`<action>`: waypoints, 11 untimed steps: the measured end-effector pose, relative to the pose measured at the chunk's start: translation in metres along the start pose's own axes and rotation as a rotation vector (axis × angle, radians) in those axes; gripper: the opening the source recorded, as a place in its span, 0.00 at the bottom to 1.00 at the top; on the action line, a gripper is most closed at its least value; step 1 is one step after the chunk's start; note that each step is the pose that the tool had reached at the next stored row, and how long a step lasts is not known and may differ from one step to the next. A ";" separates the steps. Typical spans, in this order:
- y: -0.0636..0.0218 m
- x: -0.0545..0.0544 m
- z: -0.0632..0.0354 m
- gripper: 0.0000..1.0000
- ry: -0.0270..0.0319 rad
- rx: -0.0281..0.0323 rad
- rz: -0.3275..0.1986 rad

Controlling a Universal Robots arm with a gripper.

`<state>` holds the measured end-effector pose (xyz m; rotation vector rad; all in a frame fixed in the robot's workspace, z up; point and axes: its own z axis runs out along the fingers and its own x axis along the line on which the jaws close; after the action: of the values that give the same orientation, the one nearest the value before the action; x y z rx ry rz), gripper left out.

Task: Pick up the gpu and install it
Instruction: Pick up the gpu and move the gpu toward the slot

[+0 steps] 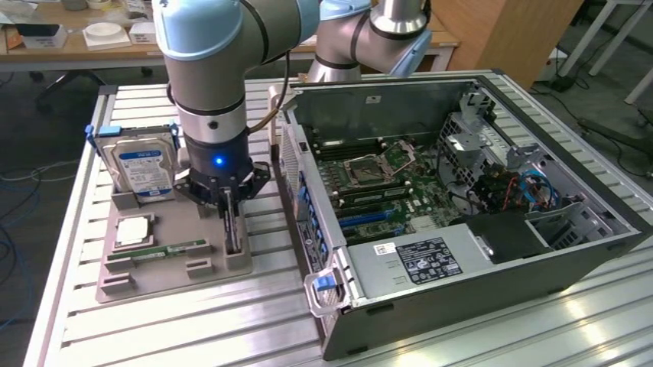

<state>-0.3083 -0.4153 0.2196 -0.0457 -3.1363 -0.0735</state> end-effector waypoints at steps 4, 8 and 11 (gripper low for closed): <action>0.0000 0.000 0.0000 0.27 0.0001 0.0000 0.000; 0.0000 0.000 0.0000 0.27 0.0000 0.0000 0.000; 0.0001 0.000 -0.0015 0.27 0.0000 -0.0008 0.000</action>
<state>-0.3083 -0.4153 0.2211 -0.0458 -3.1364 -0.0747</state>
